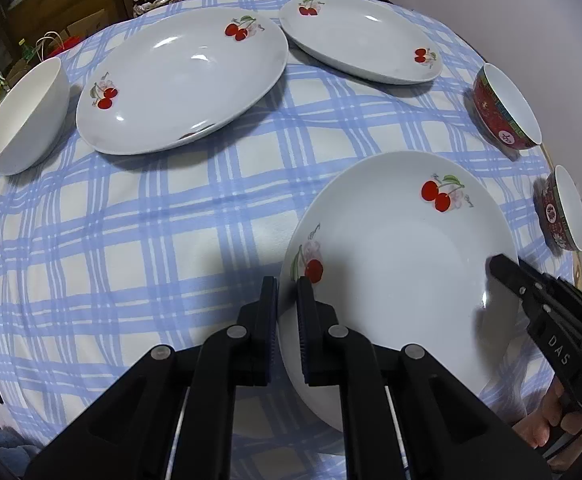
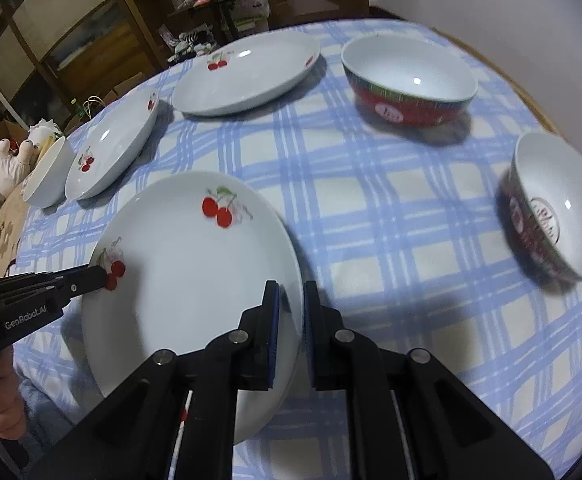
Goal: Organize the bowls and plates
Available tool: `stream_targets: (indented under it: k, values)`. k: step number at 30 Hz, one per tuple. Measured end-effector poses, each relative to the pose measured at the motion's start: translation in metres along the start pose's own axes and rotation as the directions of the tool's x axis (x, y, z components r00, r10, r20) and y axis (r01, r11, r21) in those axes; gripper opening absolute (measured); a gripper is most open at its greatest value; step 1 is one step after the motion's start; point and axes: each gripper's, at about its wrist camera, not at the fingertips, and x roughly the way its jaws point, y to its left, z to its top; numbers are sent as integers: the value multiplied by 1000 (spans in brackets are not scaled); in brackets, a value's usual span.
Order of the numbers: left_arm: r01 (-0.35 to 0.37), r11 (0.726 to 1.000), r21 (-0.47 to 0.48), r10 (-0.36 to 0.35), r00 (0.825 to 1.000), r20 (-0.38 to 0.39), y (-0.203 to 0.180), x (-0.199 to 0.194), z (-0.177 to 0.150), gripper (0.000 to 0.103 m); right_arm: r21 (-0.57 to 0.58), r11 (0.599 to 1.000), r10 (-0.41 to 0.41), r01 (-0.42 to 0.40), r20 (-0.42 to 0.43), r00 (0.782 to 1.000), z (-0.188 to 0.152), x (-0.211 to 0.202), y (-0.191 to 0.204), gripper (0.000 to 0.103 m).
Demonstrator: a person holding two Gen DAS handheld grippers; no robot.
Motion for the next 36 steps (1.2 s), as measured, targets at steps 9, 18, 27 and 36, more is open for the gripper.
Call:
stream_targets:
  k: [9,18,27,36]
  values:
    - [-71,996,52,70,997,21,-1,-16,0,22,-14,1000,-12,12,28,1000,2,-9,2,13]
    - [-147,989,-1,147,988,54,34,-51,16,66,-86,996,-15,26,119,993,25,-38,22,36]
    - [-196,976,-91,204,976,83,73,-68,41,90,-137,988,94,-67,205,974,82,-58,64,87]
    - [-235,957,-172,257,959,119,107,-73,65,90,-269,958,167,-98,248,954,134,-54,119,103]
